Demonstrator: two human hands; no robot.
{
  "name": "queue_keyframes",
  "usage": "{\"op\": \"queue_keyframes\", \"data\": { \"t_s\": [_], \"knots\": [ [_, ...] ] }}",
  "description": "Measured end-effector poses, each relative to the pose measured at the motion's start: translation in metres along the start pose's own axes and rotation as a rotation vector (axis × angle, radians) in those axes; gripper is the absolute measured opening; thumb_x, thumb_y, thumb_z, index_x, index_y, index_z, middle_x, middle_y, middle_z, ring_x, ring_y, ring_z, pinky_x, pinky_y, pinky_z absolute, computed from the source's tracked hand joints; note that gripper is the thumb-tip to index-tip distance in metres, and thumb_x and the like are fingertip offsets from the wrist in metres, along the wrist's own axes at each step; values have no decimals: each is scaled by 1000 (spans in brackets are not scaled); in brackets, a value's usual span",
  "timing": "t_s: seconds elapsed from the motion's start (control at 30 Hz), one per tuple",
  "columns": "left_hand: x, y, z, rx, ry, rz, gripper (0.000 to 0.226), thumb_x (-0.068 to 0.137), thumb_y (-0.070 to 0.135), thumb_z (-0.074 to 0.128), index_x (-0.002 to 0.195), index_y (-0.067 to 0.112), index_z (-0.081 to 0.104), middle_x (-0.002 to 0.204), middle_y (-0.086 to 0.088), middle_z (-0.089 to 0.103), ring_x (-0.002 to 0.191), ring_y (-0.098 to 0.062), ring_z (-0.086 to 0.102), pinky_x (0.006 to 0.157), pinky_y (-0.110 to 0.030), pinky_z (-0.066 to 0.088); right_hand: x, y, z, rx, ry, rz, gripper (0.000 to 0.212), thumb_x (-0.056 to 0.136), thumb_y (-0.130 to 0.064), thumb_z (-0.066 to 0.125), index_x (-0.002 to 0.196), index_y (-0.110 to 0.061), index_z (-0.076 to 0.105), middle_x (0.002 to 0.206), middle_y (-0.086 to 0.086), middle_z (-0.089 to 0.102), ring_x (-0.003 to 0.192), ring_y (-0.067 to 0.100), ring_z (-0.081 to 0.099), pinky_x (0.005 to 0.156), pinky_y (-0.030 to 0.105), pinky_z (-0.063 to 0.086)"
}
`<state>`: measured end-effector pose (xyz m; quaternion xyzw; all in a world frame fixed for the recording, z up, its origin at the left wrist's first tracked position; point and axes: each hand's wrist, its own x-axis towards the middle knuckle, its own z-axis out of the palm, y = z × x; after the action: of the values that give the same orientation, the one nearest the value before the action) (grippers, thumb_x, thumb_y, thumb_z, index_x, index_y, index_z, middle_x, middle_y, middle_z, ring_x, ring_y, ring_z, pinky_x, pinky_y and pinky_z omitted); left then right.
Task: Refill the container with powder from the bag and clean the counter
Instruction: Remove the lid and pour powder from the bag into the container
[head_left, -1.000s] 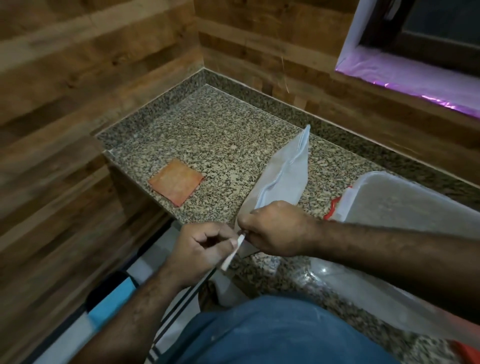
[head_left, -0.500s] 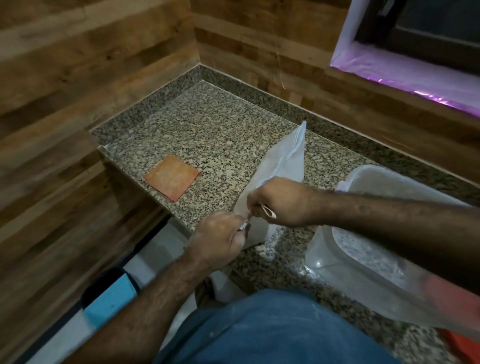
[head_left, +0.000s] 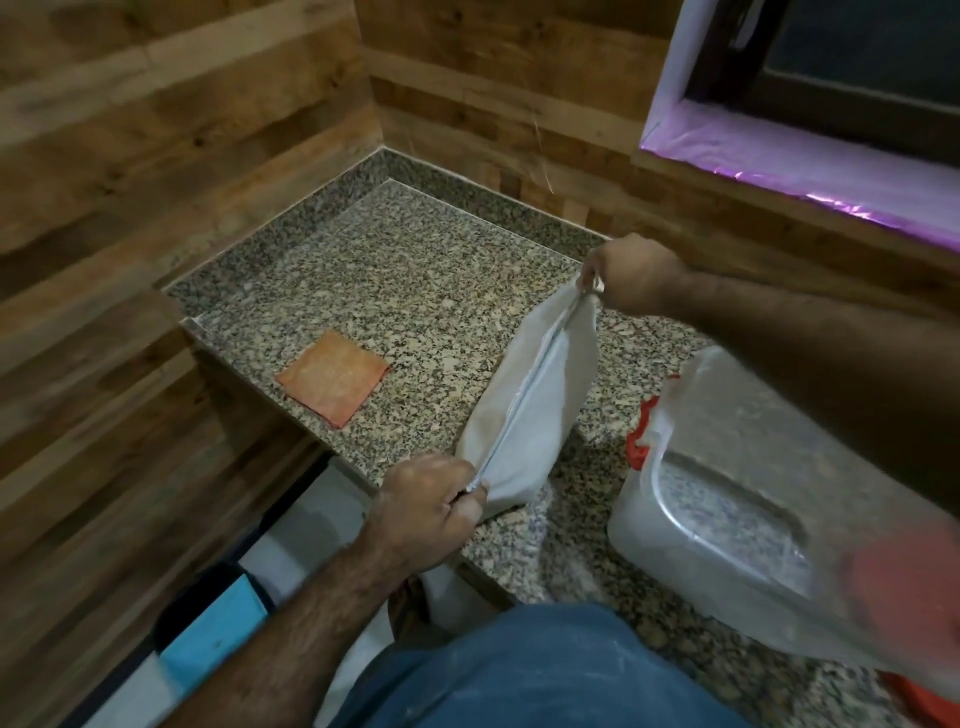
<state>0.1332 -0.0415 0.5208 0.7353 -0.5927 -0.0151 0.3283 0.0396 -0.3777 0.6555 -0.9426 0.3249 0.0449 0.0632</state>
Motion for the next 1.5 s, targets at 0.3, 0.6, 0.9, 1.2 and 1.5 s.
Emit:
{"op": "queue_keyframes", "data": {
  "t_s": [0.3, 0.6, 0.9, 1.2, 1.5],
  "knots": [
    [3, -12, 2, -39, -38, 31, 44, 94, 35, 63, 60, 14, 46, 55, 0, 45, 50, -18, 43, 47, -34, 33, 32, 13, 10, 150, 237, 392, 16, 106, -19, 62, 116, -21, 74, 110, 10, 76, 90, 30, 67, 79, 39, 58],
    [21, 2, -13, -265, -13, -208, 55, 88, 66, 68, 61, 18, 60, 54, 8, 55, 50, -8, 51, 47, -28, 39, 13, 11, 27, 666, -105, 424, 103, 85, -90, 53, 142, -4, 62, 142, 22, 60, 120, 36, 64, 102, 46, 55],
    [80, 30, -24, 102, -374, -322, 58, 85, 66, 73, 65, 17, 47, 57, 6, 45, 51, -17, 48, 48, -27, 30, 22, -8, 48, 824, -157, 540, 58, 95, -56, 74, 121, -5, 68, 88, 3, 58, 71, 14, 54, 54, 26, 42],
    [90, 28, -21, 103, -456, -154, 43, 91, 39, 62, 63, 11, 45, 57, -1, 49, 55, -21, 53, 50, -31, 32, 24, -31, 35, 353, -152, 439, 33, 101, -19, 57, 126, -4, 73, 129, 18, 70, 124, 38, 65, 101, 44, 53],
    [82, 20, -28, -20, -515, -208, 45, 77, 36, 74, 52, 13, 44, 49, 6, 40, 42, -12, 37, 43, -20, 26, 19, -61, 12, 184, 10, 399, 45, 107, -51, 56, 91, -10, 67, 80, 2, 62, 69, 16, 62, 58, 27, 49]
  ]
}}
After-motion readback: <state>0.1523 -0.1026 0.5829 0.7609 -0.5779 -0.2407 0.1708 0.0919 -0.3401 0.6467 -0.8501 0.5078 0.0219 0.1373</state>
